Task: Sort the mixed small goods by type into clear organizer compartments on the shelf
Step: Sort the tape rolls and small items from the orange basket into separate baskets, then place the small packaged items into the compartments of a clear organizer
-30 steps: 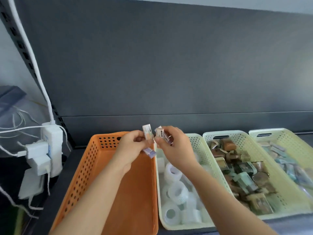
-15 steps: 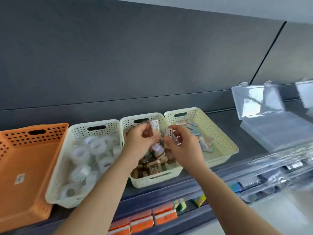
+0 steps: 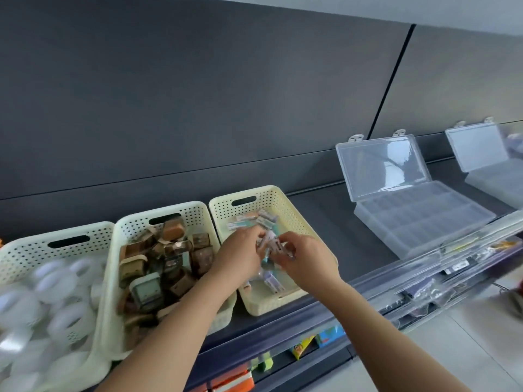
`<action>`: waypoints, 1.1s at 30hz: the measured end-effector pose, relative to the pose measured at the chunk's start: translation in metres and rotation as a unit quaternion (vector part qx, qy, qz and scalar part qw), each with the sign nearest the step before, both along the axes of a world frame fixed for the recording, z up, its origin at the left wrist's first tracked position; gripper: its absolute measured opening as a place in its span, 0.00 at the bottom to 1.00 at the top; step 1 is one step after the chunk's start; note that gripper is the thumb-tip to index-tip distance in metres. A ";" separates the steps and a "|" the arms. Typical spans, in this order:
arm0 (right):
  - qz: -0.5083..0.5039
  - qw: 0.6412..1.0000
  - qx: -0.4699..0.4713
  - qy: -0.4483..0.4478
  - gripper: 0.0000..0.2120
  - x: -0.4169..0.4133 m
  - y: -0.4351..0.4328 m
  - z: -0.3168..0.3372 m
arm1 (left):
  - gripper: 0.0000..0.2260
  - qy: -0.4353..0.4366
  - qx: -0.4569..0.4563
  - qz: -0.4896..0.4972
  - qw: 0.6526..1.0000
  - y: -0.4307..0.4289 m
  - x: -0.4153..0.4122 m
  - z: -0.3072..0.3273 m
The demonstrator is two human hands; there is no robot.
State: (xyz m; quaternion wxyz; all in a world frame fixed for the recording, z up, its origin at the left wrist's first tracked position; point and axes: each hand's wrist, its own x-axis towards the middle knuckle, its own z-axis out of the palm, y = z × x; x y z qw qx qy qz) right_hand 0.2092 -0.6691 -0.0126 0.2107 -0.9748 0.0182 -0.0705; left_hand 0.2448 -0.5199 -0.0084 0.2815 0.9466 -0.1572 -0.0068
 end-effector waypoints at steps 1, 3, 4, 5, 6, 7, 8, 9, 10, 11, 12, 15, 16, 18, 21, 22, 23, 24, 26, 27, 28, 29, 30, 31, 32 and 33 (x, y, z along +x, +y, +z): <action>0.023 0.999 -0.026 0.013 0.14 0.006 -0.005 -0.003 | 0.16 -0.004 0.028 -0.011 1.000 -0.004 0.004 -0.005; 0.068 0.996 -0.056 0.013 0.13 0.017 -0.013 -0.007 | 0.18 -0.017 0.069 -0.029 0.997 -0.010 0.013 -0.012; 0.080 0.995 -0.067 0.000 0.13 0.022 -0.017 -0.009 | 0.20 -0.024 0.081 -0.033 0.996 -0.013 0.016 -0.015; 0.086 0.993 -0.078 -0.021 0.13 0.026 -0.022 -0.009 | 0.21 -0.032 0.091 -0.033 0.995 -0.015 0.019 -0.017; 0.085 0.991 -0.089 -0.044 0.13 0.031 -0.026 -0.010 | 0.23 -0.044 0.100 -0.031 0.994 -0.016 0.021 -0.019; 0.079 0.990 -0.099 -0.064 0.13 0.034 -0.029 -0.010 | 0.24 -0.054 0.109 -0.027 0.992 -0.016 0.023 -0.021; 0.071 0.989 -0.106 -0.080 0.14 0.036 -0.033 -0.010 | 0.25 -0.060 0.121 -0.020 0.991 -0.017 0.023 -0.021; 0.064 0.987 -0.115 -0.088 0.16 0.038 -0.037 -0.010 | 0.25 -0.065 0.134 -0.013 0.989 -0.017 0.023 -0.022; 0.058 0.987 -0.126 -0.085 0.17 0.039 -0.041 -0.011 | 0.24 -0.073 0.149 -0.006 0.986 -0.017 0.022 -0.023; 0.054 0.987 -0.133 -0.073 0.19 0.040 -0.046 -0.012 | 0.22 -0.081 0.159 0.002 0.984 -0.017 0.020 -0.023; 0.050 0.988 -0.133 -0.059 0.21 0.041 -0.051 -0.013 | 0.21 -0.088 0.166 0.012 0.982 -0.019 0.019 -0.024; 0.047 0.992 -0.112 -0.029 0.20 0.044 -0.063 -0.015 | 0.17 -0.106 0.181 0.059 0.976 -0.025 0.013 -0.022; 0.053 0.993 -0.103 -0.019 0.18 0.043 -0.067 -0.015 | 0.17 -0.108 0.186 0.083 0.973 -0.027 0.009 -0.022; 0.071 0.994 -0.088 0.004 0.14 0.039 -0.072 -0.013 | 0.18 -0.114 0.197 0.142 0.963 -0.033 -0.004 -0.021; 0.098 0.991 -0.089 0.031 0.11 0.040 -0.081 -0.013 | 0.17 -0.126 0.230 0.223 0.939 -0.041 -0.020 -0.020; 0.105 0.990 -0.090 0.033 0.10 0.042 -0.083 -0.012 | 0.17 -0.122 0.243 0.245 0.931 -0.043 -0.024 -0.020; 0.111 0.989 -0.089 0.034 0.09 0.044 -0.084 -0.012 | 0.17 -0.116 0.251 0.265 0.924 -0.046 -0.026 -0.020; 0.115 0.989 -0.084 0.034 0.09 0.044 -0.086 -0.012 | 0.17 -0.108 0.256 0.280 0.919 -0.048 -0.028 -0.019; 0.119 0.990 -0.063 0.036 0.11 0.045 -0.091 -0.013 | 0.16 -0.093 0.263 0.299 0.912 -0.053 -0.031 -0.017; 0.119 0.991 -0.053 0.036 0.11 0.045 -0.094 -0.014 | 0.15 -0.089 0.265 0.303 0.911 -0.055 -0.033 -0.016; 0.119 0.991 -0.045 0.034 0.12 0.046 -0.098 -0.015 | 0.14 -0.085 0.264 0.306 0.911 -0.056 -0.033 -0.014; 0.118 0.992 -0.037 0.031 0.11 0.047 -0.102 -0.016 | 0.13 -0.078 0.258 0.309 0.912 -0.058 -0.033 -0.013; 0.116 0.992 -0.028 0.026 0.11 0.048 -0.105 -0.017 | 0.13 -0.069 0.245 0.312 0.915 -0.059 -0.032 -0.011; 0.115 0.993 -0.018 0.021 0.11 0.049 -0.109 -0.018 | 0.13 -0.061 0.229 0.317 0.918 -0.061 -0.029 -0.009; 0.115 0.993 -0.010 0.017 0.11 0.050 -0.111 -0.019 | 0.13 -0.053 0.211 0.324 0.921 -0.061 -0.026 -0.007; 0.117 0.993 -0.005 0.016 0.12 0.052 -0.114 -0.020 | 0.13 -0.045 0.194 0.332 0.922 -0.061 -0.023 -0.005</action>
